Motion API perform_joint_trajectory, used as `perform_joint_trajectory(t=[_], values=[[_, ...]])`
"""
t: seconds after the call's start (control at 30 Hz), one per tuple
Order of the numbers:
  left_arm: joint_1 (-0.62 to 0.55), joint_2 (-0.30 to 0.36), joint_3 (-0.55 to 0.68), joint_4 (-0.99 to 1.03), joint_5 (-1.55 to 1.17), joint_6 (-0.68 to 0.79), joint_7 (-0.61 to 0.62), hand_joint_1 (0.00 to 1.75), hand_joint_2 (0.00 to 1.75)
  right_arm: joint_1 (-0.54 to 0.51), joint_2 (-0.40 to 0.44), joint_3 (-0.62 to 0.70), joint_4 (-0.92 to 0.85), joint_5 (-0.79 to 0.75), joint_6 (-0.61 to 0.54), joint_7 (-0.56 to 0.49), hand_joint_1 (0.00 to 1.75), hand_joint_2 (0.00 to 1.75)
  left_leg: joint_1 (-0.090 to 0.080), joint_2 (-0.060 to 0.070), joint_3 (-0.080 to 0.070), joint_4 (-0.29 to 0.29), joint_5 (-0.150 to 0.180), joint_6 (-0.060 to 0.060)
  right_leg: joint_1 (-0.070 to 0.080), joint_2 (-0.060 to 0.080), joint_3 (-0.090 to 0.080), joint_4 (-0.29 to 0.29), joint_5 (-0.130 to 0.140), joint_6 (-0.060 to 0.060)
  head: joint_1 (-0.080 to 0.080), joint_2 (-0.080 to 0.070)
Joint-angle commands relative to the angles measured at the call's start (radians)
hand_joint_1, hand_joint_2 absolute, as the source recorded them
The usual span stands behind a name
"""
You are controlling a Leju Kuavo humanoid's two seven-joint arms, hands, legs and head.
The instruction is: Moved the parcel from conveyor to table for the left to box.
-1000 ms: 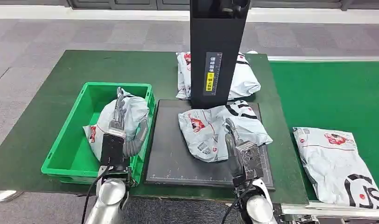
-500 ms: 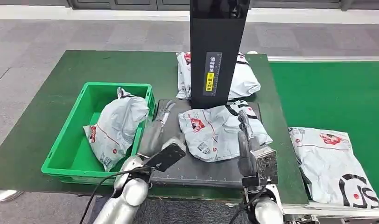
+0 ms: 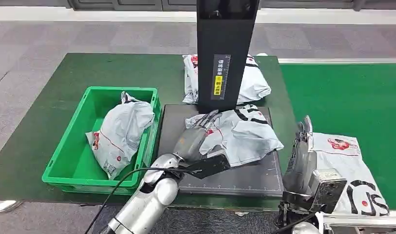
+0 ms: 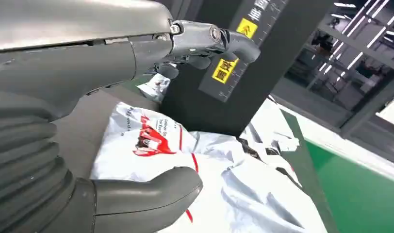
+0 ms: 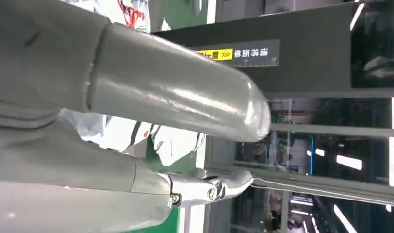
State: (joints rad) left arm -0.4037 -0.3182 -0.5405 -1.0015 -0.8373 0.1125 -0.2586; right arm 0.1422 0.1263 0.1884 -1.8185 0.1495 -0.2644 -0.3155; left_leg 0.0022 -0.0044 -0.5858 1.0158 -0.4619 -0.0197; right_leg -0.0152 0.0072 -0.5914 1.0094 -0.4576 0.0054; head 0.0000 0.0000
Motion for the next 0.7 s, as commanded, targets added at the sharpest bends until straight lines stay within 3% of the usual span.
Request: perform_joint_trajectory(t=[0.03, 0.2, 0.47, 0.7], values=[[-0.223, -0.031, -0.122, 0.350, -0.011, -0.027, 0.056, 0.00, 1.75, 0.040, -0.007, -0.089, -0.093, 0.019, -0.007, -0.016, 0.00, 0.00, 0.001, -0.008, 0.000, 0.000, 0.002, 0.000, 0.001, -0.008, 0.003, -0.001, -0.001, 0.000, 0.000, 0.000], [-0.316, -0.031, -0.244, 0.485, 0.045, -0.011, 0.129, 0.00, 1.75, 0.016, 0.021, -0.098, -0.089, 0.032, 0.016, -0.013, 0.00, 0.00, 0.001, -0.002, 0.002, -0.002, 0.001, 0.001, 0.001, -0.004, 0.004, -0.003, 0.001, 0.000, 0.000, 0.000], [-0.401, -0.031, -0.439, 0.674, 0.041, -0.126, 0.300, 0.00, 1.75, -0.047, 0.024, -0.062, -0.021, 0.026, 0.051, -0.014, 0.00, 0.00, 0.001, 0.000, 0.002, -0.001, 0.001, 0.000, 0.001, -0.001, 0.003, -0.001, 0.001, 0.000, 0.000, 0.000], [-0.399, 0.004, -0.446, 0.783, -0.006, -0.231, 0.383, 0.00, 1.75, -0.113, 0.035, -0.044, 0.058, 0.019, 0.076, -0.017, 0.00, 0.00, 0.001, 0.004, 0.004, -0.003, 0.001, 0.000, 0.001, 0.003, 0.004, -0.003, 0.002, -0.001, 0.000, 0.000]])
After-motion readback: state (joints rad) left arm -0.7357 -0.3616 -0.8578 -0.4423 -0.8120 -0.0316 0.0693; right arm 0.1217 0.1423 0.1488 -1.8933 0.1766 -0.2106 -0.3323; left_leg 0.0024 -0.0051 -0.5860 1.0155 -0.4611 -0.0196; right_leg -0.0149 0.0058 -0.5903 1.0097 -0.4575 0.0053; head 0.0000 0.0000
